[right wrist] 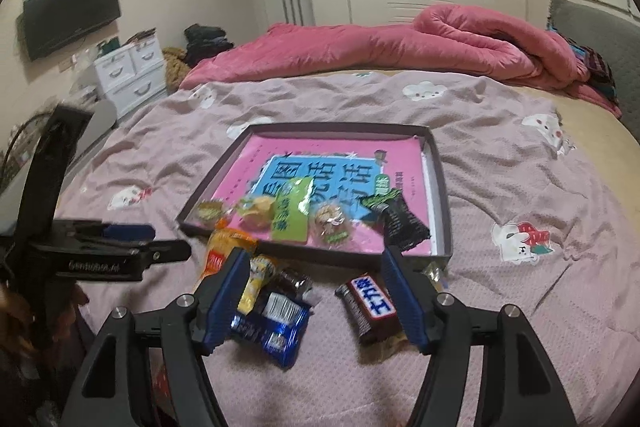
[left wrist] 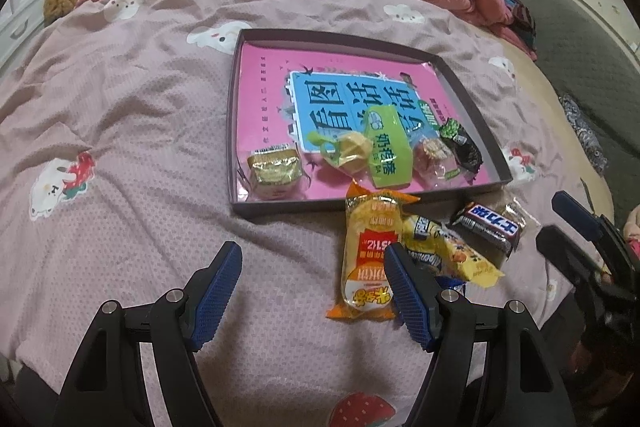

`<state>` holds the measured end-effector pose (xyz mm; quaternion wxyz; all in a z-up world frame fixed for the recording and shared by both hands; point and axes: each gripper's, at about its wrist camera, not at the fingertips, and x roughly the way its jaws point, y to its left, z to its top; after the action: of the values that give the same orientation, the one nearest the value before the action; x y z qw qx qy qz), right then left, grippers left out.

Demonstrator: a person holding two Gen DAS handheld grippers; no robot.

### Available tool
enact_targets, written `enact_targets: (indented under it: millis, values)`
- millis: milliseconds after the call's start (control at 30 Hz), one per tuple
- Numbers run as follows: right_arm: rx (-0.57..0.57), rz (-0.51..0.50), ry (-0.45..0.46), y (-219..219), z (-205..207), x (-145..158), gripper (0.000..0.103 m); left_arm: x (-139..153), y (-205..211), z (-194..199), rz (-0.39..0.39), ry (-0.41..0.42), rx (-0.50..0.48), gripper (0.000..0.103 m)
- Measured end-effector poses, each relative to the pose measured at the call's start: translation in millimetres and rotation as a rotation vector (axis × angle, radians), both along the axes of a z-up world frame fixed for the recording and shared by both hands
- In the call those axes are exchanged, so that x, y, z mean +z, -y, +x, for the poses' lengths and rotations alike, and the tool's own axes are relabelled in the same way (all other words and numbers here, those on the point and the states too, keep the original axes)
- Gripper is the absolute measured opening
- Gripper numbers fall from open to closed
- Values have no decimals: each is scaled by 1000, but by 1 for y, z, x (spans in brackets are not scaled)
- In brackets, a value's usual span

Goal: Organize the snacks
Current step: 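Move both grippers back from the tray toward the snacks lying in front of it, then close the left gripper on the yellow bread bag while the right grasps the yellow snack bar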

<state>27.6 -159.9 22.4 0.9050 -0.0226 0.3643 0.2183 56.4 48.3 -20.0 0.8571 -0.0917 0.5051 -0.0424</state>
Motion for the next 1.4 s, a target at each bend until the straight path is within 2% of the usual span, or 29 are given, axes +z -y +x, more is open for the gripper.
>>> enact_targets:
  millis: [667,1067,1333,1400]
  values:
    - [105,-42,-18,-13,-14,-11,69,-12,15,-6,25,-38,-50,75]
    - [180,-81,-53,-30,-2,-43,69,-27,27,-4,29,-94,-104,75]
    - [197,-97,-7,-38,12,-48,68,-35,32,-2,26,-112,-130,76]
    - [202,-96,2,-40,16,-49,65,-36,30,0,29,-112,-119,76]
